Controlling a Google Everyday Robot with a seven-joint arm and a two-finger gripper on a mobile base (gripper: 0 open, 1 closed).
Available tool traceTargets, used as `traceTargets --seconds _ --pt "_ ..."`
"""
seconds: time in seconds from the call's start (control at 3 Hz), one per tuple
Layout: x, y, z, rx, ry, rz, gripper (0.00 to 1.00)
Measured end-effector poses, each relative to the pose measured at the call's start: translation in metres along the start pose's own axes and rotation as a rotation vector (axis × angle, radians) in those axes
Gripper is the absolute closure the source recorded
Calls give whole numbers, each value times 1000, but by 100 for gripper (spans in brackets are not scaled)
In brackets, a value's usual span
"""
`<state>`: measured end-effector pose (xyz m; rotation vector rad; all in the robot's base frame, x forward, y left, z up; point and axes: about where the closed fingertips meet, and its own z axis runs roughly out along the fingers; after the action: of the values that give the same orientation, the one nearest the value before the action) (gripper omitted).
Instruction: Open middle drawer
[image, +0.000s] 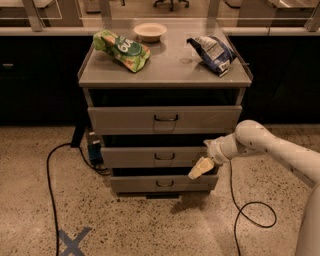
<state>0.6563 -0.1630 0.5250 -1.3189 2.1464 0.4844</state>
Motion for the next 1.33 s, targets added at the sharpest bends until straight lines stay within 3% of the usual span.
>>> traceTargets --seconds 0.67,1.0,1.33 --pt "4 -2 8 11 -8 8 0" --pt "27 -51 50 67 29 37 0" --pt "27 -51 50 67 29 37 0"
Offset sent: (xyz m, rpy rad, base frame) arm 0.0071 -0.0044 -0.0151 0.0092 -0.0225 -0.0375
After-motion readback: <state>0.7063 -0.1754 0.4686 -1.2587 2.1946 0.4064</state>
